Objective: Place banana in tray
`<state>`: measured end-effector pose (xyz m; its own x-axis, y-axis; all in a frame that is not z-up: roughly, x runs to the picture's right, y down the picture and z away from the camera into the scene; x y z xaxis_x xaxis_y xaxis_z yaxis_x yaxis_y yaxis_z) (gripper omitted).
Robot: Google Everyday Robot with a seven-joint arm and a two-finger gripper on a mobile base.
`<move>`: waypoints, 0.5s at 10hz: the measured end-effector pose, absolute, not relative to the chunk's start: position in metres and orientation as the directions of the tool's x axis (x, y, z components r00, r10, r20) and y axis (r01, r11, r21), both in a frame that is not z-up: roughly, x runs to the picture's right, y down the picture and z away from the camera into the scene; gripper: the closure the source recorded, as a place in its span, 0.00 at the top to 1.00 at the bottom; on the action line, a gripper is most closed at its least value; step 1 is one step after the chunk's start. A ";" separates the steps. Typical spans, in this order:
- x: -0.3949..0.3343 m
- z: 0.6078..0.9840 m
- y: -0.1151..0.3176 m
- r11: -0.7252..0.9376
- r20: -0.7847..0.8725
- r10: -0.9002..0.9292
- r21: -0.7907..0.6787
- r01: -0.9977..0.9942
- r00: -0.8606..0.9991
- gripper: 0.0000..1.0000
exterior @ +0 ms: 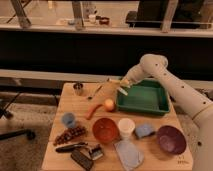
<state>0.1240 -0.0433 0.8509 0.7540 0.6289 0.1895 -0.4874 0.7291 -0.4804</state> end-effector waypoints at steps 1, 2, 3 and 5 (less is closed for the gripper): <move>0.128 0.855 -0.041 0.719 0.184 0.640 -0.484 -0.498 0.746 0.00; 0.131 0.860 -0.040 0.705 0.175 0.655 -0.490 -0.512 0.735 0.00; 0.136 0.863 -0.037 0.696 0.163 0.663 -0.492 -0.522 0.730 0.00; 0.149 0.870 -0.030 0.672 0.124 0.682 -0.496 -0.550 0.721 0.00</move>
